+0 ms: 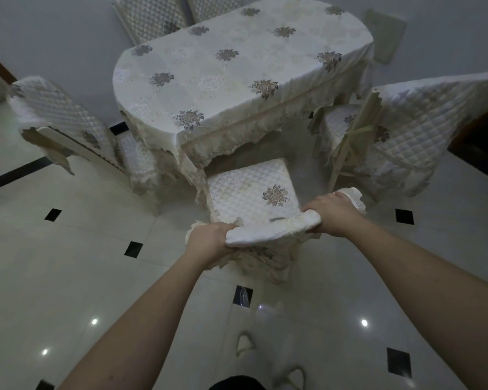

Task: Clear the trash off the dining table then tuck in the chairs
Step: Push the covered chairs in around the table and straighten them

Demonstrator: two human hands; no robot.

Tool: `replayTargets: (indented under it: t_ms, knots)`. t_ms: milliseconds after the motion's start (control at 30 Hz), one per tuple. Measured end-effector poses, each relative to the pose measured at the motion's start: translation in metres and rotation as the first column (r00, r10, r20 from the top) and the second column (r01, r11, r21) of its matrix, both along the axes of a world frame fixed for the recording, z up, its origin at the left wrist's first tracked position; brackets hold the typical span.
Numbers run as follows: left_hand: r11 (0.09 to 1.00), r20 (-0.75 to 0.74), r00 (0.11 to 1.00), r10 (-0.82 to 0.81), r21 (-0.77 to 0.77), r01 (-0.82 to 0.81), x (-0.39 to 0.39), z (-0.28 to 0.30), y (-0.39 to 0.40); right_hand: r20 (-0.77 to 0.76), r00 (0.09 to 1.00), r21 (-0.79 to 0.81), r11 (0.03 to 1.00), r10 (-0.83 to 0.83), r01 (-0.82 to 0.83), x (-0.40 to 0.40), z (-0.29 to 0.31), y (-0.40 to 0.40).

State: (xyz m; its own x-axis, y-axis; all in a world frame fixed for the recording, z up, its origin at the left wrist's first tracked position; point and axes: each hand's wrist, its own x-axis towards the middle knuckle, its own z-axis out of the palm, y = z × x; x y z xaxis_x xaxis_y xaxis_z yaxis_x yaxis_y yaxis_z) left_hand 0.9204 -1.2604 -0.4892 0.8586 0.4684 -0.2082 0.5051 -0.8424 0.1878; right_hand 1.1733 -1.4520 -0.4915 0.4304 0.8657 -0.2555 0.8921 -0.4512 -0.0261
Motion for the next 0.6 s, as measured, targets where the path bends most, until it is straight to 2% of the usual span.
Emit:
replayTargets:
  t_ms: [167, 600]
  knots:
    - [0.998, 0.036, 0.999, 0.007, -0.067, -0.005, 0.019, -0.003, -0.006, 0.019, 1.000, -0.005, 1.000, 0.017, -0.017, 0.026, 0.000, -0.001]
    - [0.996, 0.012, 0.998, -0.066, -0.061, 0.066, 0.075, -0.005, -0.012, 0.016, 0.998, -0.008, 0.998, 0.062, -0.062, 0.093, 0.003, 0.000]
